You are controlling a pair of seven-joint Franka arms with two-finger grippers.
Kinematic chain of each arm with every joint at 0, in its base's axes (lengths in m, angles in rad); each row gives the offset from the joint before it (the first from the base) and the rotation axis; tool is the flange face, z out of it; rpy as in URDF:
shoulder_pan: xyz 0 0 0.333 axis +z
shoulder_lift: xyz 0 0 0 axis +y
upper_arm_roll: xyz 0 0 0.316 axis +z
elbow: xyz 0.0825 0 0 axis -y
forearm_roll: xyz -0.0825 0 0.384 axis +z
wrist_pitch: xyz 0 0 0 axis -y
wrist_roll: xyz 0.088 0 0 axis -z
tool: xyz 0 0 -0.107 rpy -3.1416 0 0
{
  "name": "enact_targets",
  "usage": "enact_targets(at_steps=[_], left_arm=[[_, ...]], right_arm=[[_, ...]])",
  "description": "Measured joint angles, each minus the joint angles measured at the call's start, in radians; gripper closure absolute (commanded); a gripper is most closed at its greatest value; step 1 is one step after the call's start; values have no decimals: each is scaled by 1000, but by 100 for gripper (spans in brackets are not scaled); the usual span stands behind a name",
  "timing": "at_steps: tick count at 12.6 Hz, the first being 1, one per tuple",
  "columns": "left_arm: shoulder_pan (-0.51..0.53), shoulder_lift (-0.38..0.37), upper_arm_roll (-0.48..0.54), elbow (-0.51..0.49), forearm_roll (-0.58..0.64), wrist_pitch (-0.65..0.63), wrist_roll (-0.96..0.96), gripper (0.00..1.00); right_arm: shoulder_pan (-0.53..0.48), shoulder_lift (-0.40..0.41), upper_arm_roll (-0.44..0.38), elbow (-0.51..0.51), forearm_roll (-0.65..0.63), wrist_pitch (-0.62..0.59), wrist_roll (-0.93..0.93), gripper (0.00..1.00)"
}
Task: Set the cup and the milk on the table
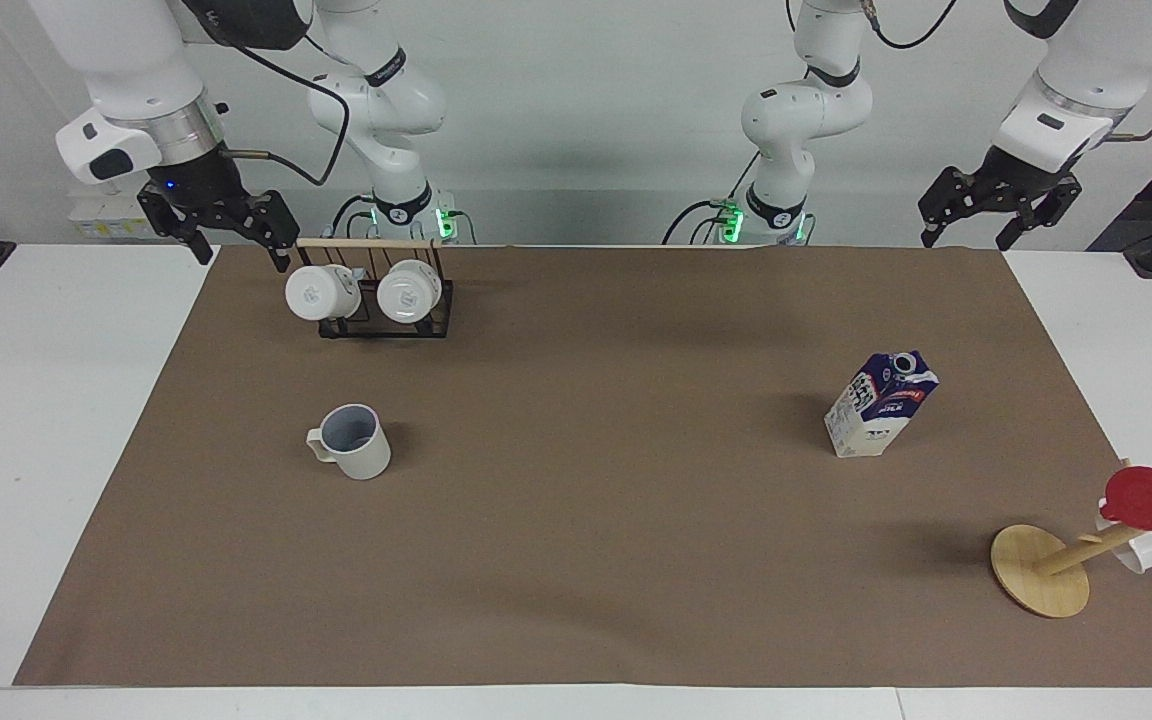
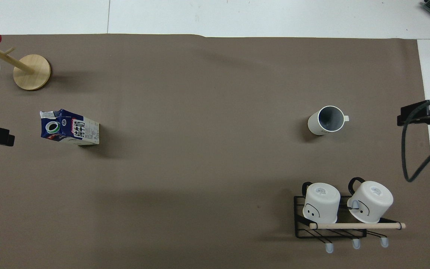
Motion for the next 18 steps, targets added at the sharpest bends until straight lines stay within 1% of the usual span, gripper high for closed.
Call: enact_targets(at_steps=[7, 18], left_arm=[[-186, 0, 177, 0, 0, 0, 0, 0], [-197, 0, 185, 0, 0, 0, 0, 0]], right_arm=[[-1, 0, -3, 0, 0, 0, 0, 0], [-1, 0, -3, 0, 0, 0, 0, 0]])
